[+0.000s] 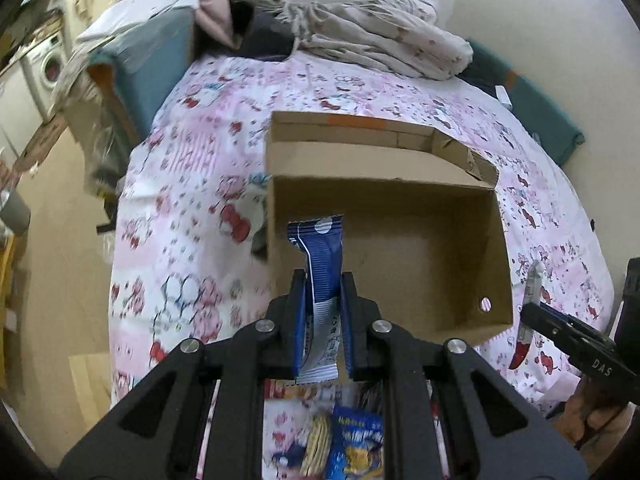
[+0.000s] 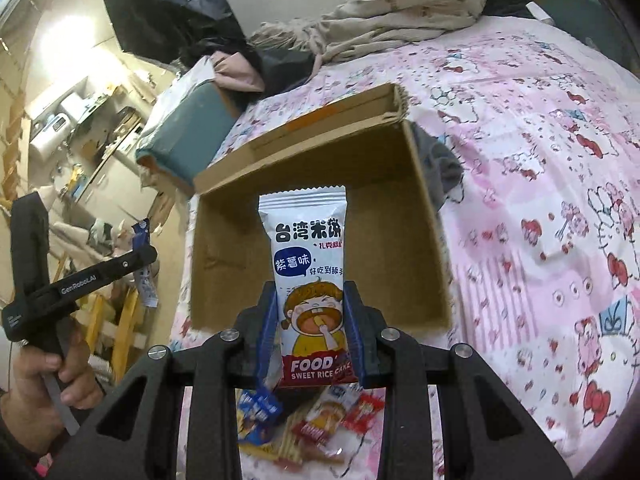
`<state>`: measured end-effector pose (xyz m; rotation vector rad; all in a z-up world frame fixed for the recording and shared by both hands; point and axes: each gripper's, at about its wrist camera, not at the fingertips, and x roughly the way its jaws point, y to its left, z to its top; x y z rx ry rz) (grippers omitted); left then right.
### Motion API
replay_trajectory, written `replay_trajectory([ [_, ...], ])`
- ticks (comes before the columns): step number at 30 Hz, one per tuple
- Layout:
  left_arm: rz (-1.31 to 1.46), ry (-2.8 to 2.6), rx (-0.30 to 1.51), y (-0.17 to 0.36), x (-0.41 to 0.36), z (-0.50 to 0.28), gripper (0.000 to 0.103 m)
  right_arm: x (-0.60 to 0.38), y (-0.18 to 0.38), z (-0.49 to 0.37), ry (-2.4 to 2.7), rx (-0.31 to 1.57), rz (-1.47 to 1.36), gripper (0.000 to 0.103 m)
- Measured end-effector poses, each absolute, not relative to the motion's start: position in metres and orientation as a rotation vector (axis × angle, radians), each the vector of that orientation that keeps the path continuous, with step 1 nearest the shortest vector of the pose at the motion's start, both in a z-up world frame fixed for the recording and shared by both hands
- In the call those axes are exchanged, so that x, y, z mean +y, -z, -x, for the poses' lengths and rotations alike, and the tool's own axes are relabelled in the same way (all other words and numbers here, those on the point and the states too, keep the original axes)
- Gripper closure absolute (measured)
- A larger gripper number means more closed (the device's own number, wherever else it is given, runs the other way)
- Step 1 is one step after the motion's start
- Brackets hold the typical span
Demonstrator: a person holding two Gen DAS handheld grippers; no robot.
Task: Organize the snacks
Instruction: 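Carry both snacks over the box and open both grippers to drop them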
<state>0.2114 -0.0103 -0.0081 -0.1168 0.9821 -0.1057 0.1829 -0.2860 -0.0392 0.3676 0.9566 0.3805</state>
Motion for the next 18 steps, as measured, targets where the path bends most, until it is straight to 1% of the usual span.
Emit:
replay_trajectory([
  [9,0.044,0.14,0.952,0.031,-0.042,-0.231,0.09,-0.278,0.054,-0.22,-0.335,0.983,-0.337,0.07],
  [18,0.002,0.122,0.993,0.059,-0.049,-0.242,0.09,-0.263,0.076,-0.244,-0.312,1.053,-0.305,0.07],
])
